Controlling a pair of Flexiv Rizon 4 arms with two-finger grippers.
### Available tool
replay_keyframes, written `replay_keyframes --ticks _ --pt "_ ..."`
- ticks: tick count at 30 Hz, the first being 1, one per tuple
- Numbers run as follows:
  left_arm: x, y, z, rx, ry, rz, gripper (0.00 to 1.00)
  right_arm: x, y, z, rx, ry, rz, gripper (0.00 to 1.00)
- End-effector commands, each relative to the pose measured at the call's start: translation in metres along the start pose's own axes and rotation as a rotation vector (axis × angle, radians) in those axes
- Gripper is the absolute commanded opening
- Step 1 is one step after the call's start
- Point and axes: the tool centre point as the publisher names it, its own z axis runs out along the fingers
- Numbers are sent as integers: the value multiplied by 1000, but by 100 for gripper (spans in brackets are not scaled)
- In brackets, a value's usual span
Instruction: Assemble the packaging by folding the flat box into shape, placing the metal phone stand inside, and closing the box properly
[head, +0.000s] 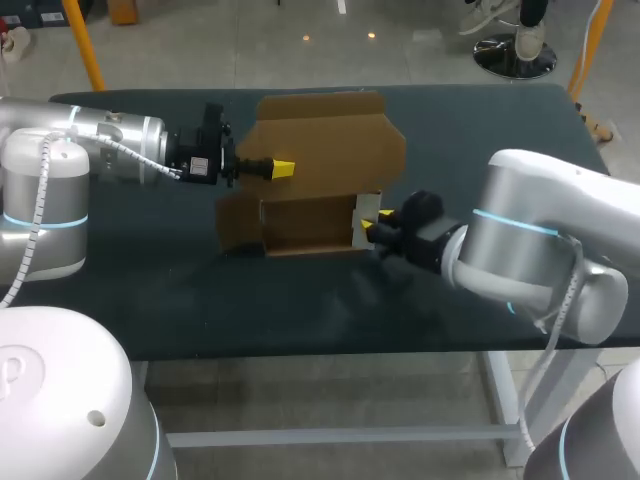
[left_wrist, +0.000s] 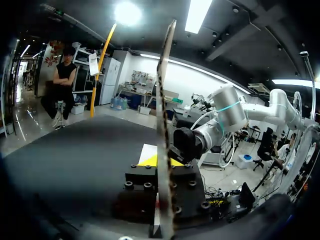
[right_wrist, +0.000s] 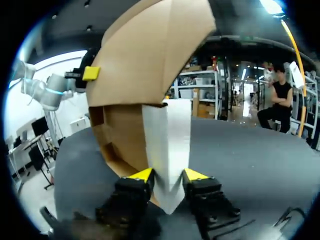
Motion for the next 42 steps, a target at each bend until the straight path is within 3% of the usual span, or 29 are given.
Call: replay_keyframes --ticks 1,17,23,33,34,36,42 --pt "0 3 1 -2 2 -1 0 4 -4 5 -22 -196 9 41" --pt "0 3 1 -2 2 -1 0 -3 -1 12 -16 -277 86 38" --pt "0 3 1 -2 2 -1 0 -7 0 14 -13 -293 113 27" --pt "0 3 1 -2 2 -1 0 -13 3 15 2 -317 133 20" --pt "0 3 1 -2 2 -1 0 -14 3 15 3 -317 137 16" --pt "0 3 1 -2 2 -1 0 -15 2 15 8 -320 145 0" --pt "0 3 1 -2 2 -1 0 -17 2 13 8 -319 152 0"
